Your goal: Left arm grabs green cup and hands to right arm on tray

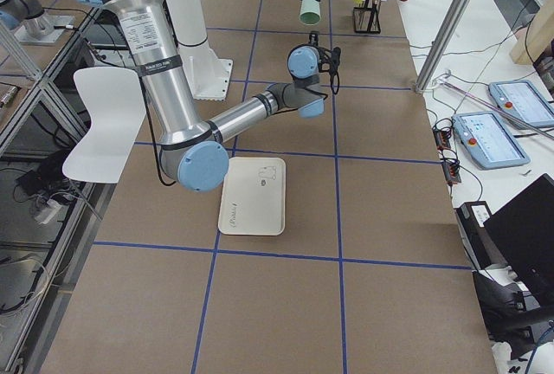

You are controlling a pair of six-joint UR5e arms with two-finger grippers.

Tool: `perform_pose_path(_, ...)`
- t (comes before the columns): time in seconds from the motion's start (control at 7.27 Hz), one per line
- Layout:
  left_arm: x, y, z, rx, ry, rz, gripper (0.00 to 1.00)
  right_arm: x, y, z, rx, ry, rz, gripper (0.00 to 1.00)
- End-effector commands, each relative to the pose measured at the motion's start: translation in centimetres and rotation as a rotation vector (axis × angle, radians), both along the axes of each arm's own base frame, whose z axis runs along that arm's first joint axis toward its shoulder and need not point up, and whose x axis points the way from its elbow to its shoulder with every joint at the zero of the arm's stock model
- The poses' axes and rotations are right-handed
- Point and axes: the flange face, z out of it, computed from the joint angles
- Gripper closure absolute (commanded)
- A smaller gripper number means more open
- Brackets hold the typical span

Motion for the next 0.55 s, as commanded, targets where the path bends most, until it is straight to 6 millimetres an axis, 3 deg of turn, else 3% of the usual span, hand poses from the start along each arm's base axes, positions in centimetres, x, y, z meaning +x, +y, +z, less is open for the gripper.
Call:
perform_pose_path(0.0,-0.2,0.6,2.0,-0.034,0.133,0.016,1.00,-1.2,2.2,0.3,-0.032,-0.177,-0.043,0.01)
perform_pose_path(0.28,-0.1,0.9,3.0,-0.052,0.190,0.023,1.00,-1.6,2.4,-1.0,-0.065,-0.224,-0.062,0.01)
perform_pose_path(0.41,0.9,2.0,2.6,-0.090,0.258,0.022,1.00,-2.2,3.2,-0.9,-0.084,-0.297,-0.079,0.02)
